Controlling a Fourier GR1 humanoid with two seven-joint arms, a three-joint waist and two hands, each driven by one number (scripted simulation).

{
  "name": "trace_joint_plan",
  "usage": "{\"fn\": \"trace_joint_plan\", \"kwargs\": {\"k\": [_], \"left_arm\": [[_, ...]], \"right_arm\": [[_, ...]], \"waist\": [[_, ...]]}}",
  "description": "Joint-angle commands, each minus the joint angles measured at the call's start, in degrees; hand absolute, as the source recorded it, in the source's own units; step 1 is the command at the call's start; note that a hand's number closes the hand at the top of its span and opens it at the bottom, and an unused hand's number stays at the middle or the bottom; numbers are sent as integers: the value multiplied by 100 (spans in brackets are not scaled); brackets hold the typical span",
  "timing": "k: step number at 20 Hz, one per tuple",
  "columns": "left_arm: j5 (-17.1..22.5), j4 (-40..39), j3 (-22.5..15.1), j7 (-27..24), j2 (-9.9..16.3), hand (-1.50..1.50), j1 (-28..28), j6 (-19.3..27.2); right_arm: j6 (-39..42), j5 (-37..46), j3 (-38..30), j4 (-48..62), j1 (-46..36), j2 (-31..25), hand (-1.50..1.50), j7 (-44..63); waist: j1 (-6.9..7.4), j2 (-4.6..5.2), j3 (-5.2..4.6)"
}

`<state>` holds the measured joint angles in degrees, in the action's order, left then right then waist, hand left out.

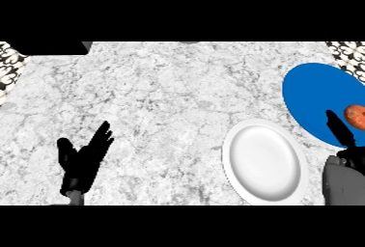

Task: Pick the squash from the plate and place it in the plate

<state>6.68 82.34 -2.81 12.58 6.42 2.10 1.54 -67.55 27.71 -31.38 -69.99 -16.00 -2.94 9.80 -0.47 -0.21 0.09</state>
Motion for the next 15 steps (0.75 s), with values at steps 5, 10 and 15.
{"fn": "trace_joint_plan", "kwargs": {"k": [5, 10, 15], "left_arm": [[-223, -76, -104, 130, -219, 0, -222, 218], [47, -53, 201, -23, 66, 0, -29, -220], [-139, 32, 66, 184, -134, 0, -148, -1]], "right_arm": [[-415, 44, 1817, -1078, 1718, 288, -150, 629], [-519, 670, 2330, -1388, 2165, 292, -150, 1499], [-1096, 1407, 2747, -1101, 1879, 293, -150, 2249]], "waist": [[15, 7, -14], [31, 13, -15], [48, 17, -15]]}}
